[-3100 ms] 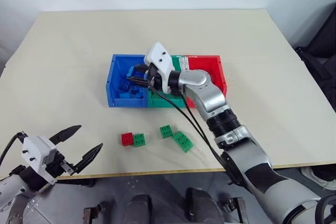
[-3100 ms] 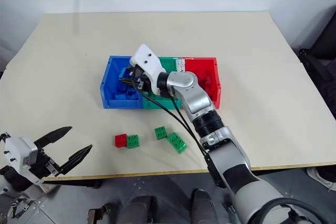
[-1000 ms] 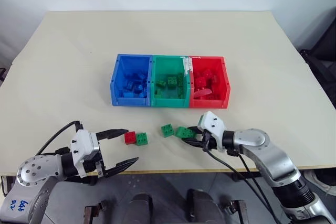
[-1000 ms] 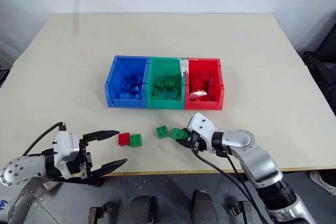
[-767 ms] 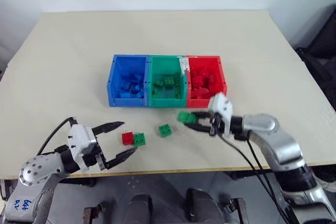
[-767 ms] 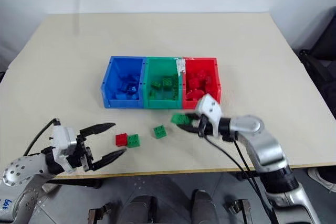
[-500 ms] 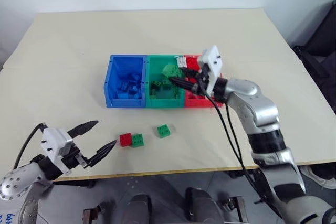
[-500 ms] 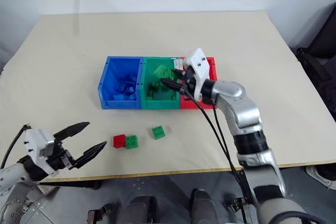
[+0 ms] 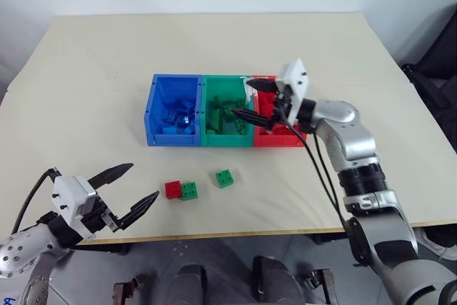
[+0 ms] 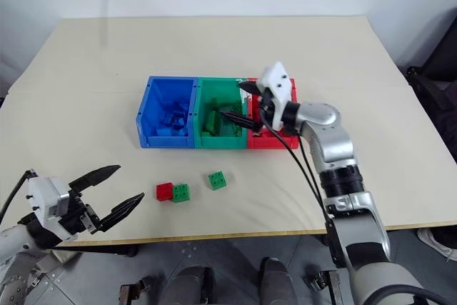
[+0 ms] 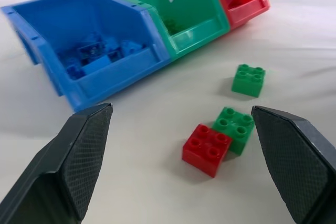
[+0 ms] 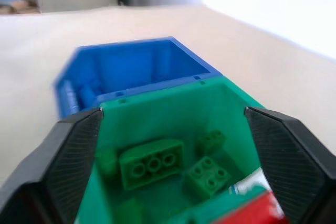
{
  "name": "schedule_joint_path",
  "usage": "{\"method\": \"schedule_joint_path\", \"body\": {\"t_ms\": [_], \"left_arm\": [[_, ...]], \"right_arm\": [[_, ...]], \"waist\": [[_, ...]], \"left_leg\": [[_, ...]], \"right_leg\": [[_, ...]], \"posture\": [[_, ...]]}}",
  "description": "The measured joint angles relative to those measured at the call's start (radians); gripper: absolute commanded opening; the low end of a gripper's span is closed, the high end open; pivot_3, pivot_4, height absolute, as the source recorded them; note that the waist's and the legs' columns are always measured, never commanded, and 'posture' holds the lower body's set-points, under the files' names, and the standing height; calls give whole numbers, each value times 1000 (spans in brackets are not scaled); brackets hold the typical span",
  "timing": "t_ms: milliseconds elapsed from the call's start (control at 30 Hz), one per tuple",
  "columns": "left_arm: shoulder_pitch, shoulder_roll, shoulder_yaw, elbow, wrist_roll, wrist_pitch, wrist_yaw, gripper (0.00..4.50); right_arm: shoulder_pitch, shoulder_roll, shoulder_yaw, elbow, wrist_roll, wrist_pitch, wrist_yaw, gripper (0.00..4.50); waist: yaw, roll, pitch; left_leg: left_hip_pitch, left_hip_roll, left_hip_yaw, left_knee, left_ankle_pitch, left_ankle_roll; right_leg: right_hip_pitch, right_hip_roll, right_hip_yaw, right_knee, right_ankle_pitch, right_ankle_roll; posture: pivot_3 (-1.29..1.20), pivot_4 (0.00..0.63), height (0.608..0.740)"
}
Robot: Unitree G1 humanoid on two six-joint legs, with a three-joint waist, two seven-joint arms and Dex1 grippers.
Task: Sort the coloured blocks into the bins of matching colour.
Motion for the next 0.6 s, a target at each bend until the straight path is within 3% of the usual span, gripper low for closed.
{"method": "schedule_joint_path", "body": {"t_ms": [67, 233, 400, 600], "left_arm": [[-61, 19, -54, 20, 5, 3, -24, 4500], [-221, 40, -201, 125, 63, -13, -86, 4500], [-307, 49, -280, 197, 115, -64, -135, 4500], [-312, 61, -276, 252, 115, -93, -173, 4500]], "right_arm": [[127, -119, -19, -21, 22, -79, 148, 4472], [296, -293, -92, -16, 47, -90, 267, 4472], [325, -327, -116, -10, 45, -130, 303, 4472], [297, -256, 33, -94, 38, -57, 347, 4472]], "waist": [[15, 0, 0], [10, 1, 0], [-5, 1, 0], [-14, 1, 0]], "left_leg": [[0, -1, 1, 0, 0, 0], [1, 1, 4, 2, 0, 0], [4, 2, 6, 0, 0, 0], [4, 3, 6, 0, 0, 0]], "right_leg": [[1, 0, 0, -1, 0, 0], [1, 0, 1, 0, 1, 1], [1, 1, 1, 0, 0, 1], [1, 1, 1, 0, 0, 1]], "posture": [[0, 150, 740], [0, 150, 740], [0, 150, 740], [0, 150, 740]]}}
